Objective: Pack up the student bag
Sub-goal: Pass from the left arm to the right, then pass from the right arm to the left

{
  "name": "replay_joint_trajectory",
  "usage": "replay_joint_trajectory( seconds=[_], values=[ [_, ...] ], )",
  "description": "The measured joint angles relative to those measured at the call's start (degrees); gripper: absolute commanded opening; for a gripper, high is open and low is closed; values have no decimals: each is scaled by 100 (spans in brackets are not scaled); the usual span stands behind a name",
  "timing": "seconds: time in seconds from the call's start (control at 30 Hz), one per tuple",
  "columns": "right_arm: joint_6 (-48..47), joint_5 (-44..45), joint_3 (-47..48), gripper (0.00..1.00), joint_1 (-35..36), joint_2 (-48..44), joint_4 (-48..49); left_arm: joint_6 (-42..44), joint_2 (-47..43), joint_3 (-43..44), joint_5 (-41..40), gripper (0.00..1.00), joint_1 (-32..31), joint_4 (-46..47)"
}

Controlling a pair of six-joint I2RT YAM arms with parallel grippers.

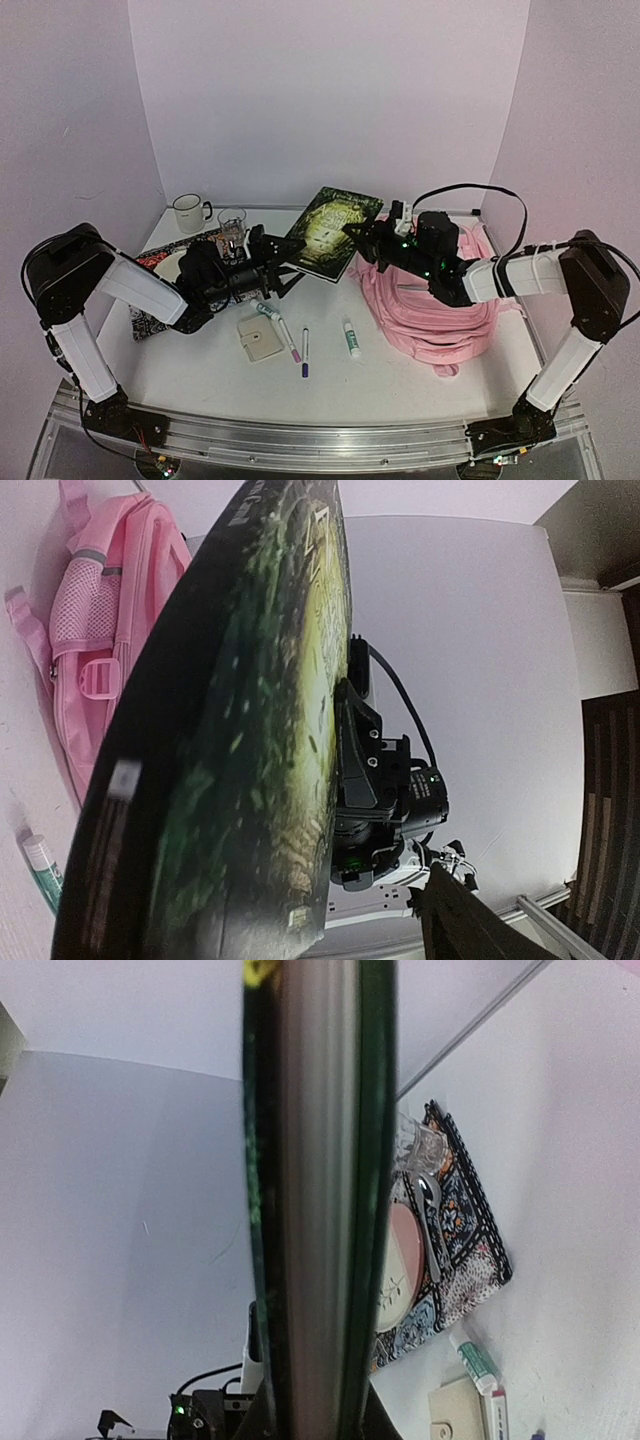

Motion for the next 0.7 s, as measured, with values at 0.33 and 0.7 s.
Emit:
replay_joint_trajectory(
  seconds=[0.33,0.7],
  values=[
    [177,882,-88,0,228,0,349,-127,35,2,-371,51,-115,342],
    [211,943,-88,0,342,0,414,-266,255,26,-476,48,-132,521]
  ],
)
